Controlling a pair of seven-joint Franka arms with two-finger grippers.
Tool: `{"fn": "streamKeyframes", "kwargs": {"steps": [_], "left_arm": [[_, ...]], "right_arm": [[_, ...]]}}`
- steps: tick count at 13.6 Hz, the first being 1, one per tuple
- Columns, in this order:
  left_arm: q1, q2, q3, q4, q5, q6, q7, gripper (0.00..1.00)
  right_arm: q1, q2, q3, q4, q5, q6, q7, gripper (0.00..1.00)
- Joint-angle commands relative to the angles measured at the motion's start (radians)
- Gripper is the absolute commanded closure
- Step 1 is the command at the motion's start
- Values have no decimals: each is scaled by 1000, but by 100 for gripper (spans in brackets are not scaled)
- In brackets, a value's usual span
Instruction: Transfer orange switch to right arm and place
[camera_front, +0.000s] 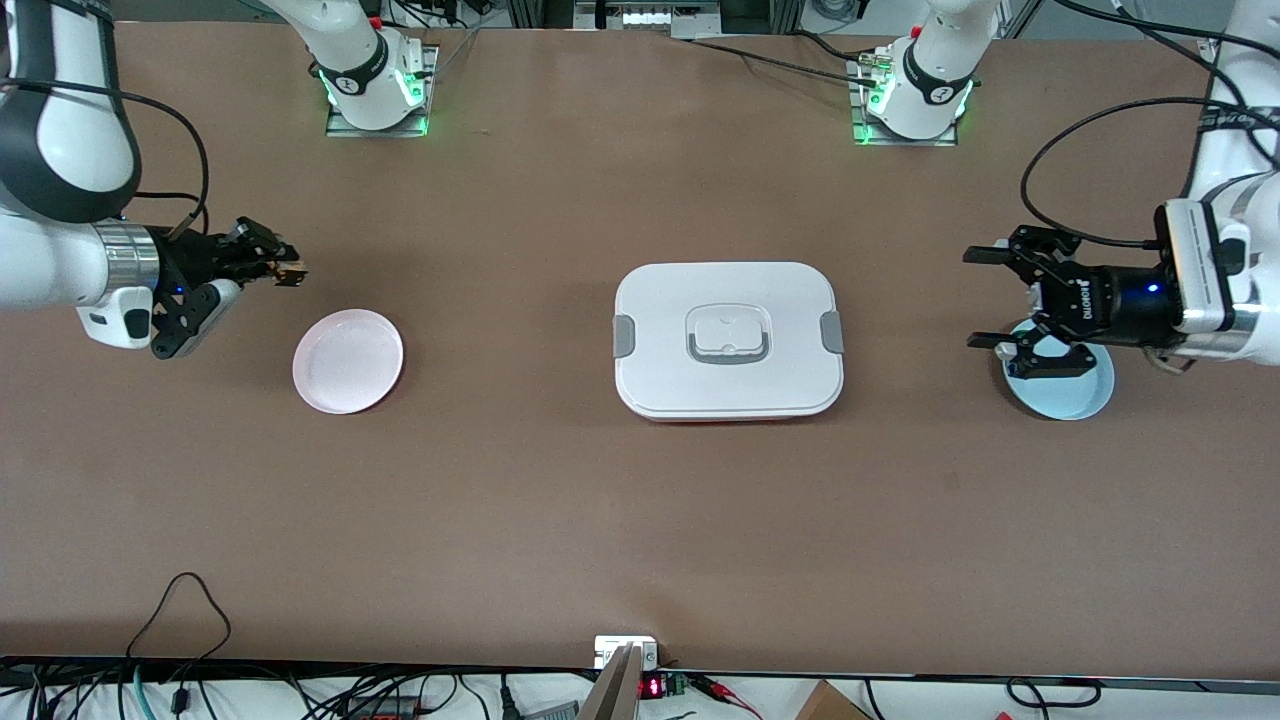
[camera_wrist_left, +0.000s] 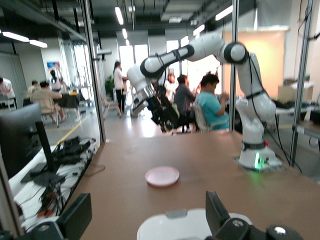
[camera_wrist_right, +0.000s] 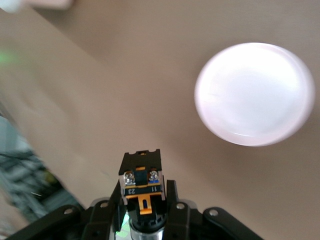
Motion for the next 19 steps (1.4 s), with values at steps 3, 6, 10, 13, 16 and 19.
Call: {"fn": "streamKeyframes", "kwargs": {"steps": [3, 6, 10, 13, 16, 19], "left_arm": [[-161, -254, 231, -83, 133, -8, -152, 0], [-273, -358, 332, -77, 345, 48, -264, 0], [-296, -441, 424, -72, 476, 191, -474, 0], [-317, -438, 437, -77, 558, 236, -543, 0], [-397, -440, 455, -71, 750, 314, -834, 0], [-474, -435, 460, -29, 915, 315, -1159, 0]], "right_arm": [[44, -11, 12, -72, -192, 160, -258, 97], [44, -13, 12, -141, -212, 284, -390, 97], [45, -16, 12, -250, -214, 471, -543, 97], [58, -16, 12, -330, -214, 592, -582, 97], [81, -13, 12, -396, -214, 695, -582, 97], [101, -8, 12, -482, -214, 842, -597, 97]]}}
